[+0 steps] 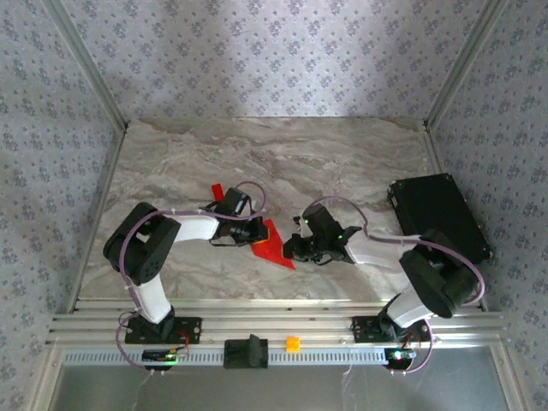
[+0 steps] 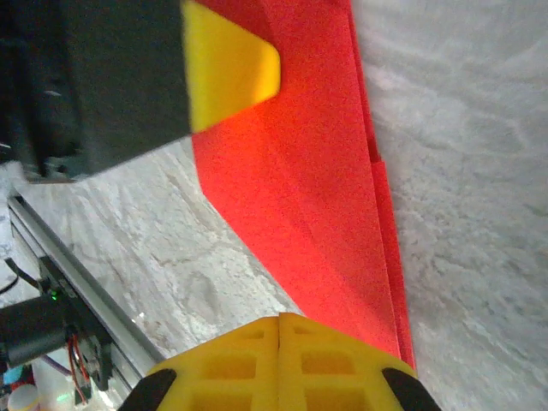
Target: Fold a paper plane with a square sheet of paper (pick it up from the middle)
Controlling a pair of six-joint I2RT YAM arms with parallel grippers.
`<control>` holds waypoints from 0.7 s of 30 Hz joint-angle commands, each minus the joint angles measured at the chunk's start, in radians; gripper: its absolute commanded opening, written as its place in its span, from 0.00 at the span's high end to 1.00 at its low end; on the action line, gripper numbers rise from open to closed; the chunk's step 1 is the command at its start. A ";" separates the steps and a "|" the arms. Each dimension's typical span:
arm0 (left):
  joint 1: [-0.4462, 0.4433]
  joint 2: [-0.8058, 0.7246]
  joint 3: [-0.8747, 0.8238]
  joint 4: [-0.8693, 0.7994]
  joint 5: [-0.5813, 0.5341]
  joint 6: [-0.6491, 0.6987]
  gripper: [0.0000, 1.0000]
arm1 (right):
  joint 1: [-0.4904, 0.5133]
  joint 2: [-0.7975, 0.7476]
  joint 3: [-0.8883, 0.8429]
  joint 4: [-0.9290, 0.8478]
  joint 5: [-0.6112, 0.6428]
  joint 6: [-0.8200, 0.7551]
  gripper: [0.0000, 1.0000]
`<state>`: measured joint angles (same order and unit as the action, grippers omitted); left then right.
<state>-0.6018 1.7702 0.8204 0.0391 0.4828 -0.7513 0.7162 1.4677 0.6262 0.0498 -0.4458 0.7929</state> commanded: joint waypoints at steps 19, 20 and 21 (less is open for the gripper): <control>0.009 0.070 -0.009 -0.084 -0.067 0.042 0.95 | 0.019 0.201 0.051 -0.053 0.003 -0.012 1.00; 0.010 0.071 -0.011 -0.082 -0.067 0.043 0.95 | 0.021 0.198 0.023 -0.043 0.004 -0.005 1.00; 0.009 0.070 -0.013 -0.082 -0.067 0.043 0.95 | 0.021 0.193 -0.009 -0.021 0.003 0.007 1.00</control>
<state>-0.6018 1.7782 0.8238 0.0463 0.4908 -0.7395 0.7326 1.6489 0.6827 0.0601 -0.4637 0.7959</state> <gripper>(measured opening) 0.051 0.051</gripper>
